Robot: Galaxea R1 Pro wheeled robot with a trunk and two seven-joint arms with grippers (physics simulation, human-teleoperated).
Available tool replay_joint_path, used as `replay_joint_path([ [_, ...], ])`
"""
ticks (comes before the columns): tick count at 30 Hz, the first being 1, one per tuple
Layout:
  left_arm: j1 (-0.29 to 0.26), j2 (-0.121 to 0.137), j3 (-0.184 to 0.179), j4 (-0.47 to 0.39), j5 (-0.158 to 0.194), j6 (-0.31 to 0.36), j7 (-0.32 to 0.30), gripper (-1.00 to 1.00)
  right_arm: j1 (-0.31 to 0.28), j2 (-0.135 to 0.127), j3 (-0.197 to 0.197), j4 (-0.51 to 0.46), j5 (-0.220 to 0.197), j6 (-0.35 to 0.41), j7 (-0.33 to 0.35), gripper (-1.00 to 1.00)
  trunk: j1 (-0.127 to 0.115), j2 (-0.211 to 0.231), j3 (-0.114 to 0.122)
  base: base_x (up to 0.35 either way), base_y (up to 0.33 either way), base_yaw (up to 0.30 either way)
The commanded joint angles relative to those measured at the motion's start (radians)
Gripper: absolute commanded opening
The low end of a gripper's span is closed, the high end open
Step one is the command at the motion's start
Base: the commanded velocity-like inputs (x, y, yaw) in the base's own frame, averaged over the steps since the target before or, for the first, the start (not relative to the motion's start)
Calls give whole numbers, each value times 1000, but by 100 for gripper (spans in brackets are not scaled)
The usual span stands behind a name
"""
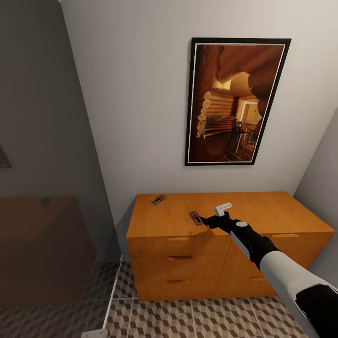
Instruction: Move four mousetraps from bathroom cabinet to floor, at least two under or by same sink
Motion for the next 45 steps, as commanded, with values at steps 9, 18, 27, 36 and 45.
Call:
replay_joint_path([
  [9, -2, 0, -8, 4, 4, -5, 2, 100, -1, 0, 7, -2, -9, 6, -1, 100, 1, -2, -2, 0, 0, 0],
  [18, -2, 0, -8, 4, 5, -5, 3, 100, -1, 2, 6, -2, -10, 5, 0, 100, 1, -2, -2, 2, 0, 0],
  [27, -2, -1, -8, 4, 5, -5, 2, 100, -1, 2, 5, -2, -11, 5, 0, 100, 1, -2, -2, 80, 0, 0],
  [36, -2, -1, -8, 4, 5, -5, 2, 100, -1, 1, 5, -2, -12, 5, 1, 100, 1, -2, -2, 46, 0, 0],
  [45, -2, 0, -8, 4, 4, -5, 3, 100, -1, 4, 5, 3, -12, 5, 1, 100, 1, -2, -2, 28, 0, 0],
])
